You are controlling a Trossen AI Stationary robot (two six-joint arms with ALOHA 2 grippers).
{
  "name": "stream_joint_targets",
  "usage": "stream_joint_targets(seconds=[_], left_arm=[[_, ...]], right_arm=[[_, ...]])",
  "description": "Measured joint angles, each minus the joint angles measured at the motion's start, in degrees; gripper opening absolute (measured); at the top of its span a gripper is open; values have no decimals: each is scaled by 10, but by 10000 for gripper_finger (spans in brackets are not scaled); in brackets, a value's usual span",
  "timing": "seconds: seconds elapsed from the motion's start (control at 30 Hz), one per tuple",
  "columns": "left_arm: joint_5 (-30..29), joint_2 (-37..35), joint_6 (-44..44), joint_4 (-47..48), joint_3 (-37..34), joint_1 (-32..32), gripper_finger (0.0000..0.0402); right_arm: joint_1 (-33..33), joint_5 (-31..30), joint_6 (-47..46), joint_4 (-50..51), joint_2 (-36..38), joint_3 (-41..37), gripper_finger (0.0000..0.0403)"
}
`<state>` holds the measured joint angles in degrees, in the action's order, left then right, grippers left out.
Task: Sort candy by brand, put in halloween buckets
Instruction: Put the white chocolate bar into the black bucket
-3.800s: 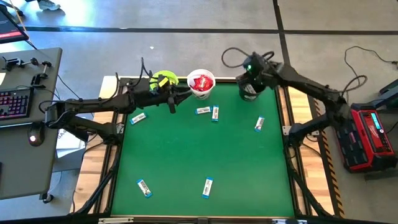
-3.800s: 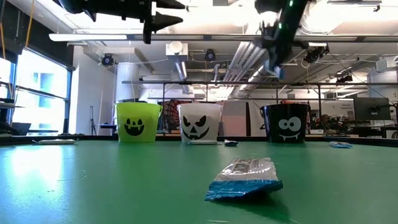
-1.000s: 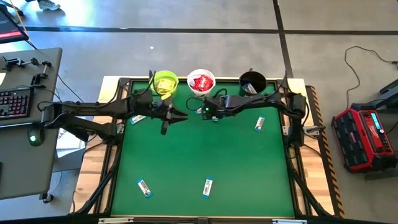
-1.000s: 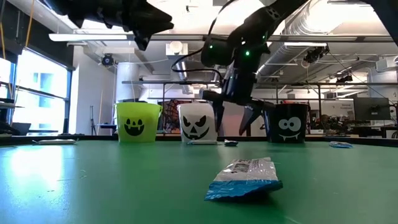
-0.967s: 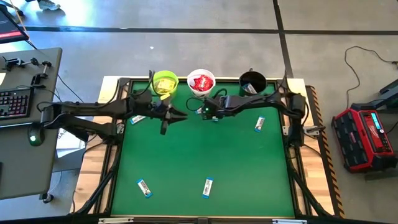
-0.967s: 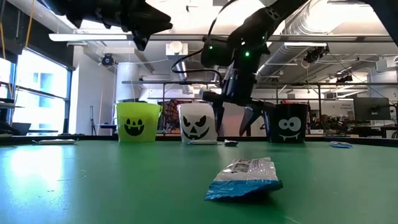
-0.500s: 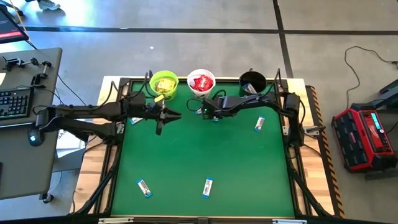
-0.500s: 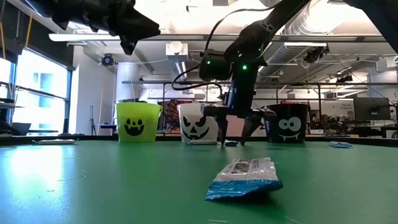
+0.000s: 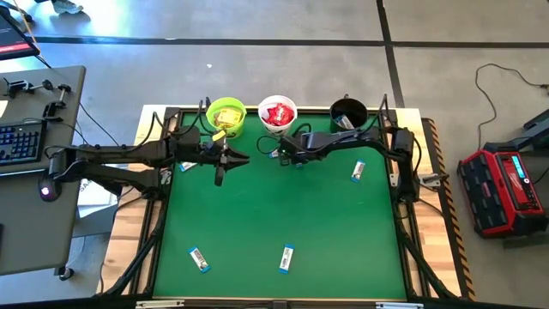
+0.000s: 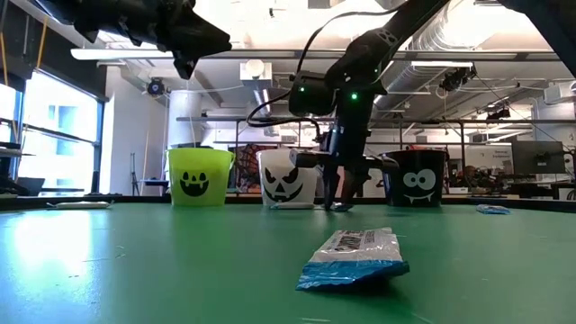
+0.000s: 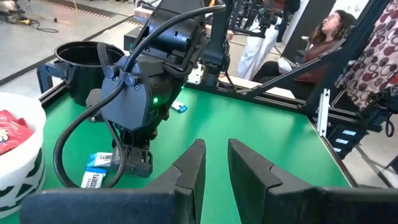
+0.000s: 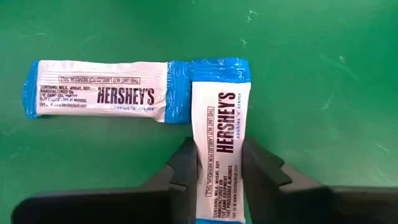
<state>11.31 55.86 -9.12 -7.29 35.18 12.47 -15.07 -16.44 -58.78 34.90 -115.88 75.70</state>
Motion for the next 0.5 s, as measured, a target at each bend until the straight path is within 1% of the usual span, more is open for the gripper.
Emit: stream_joint_targets(seconds=[0.17,0.3,0.5], left_arm=[[0,0,-3,0,0,0,58],[0,0,-3,0,0,0,58],[0,0,-3,-2,0,0,58]], right_arm=[[0,9,10,15,2,4,68],[0,14,31,49,4,20,66],[-7,25,50,76,31,32,47]])
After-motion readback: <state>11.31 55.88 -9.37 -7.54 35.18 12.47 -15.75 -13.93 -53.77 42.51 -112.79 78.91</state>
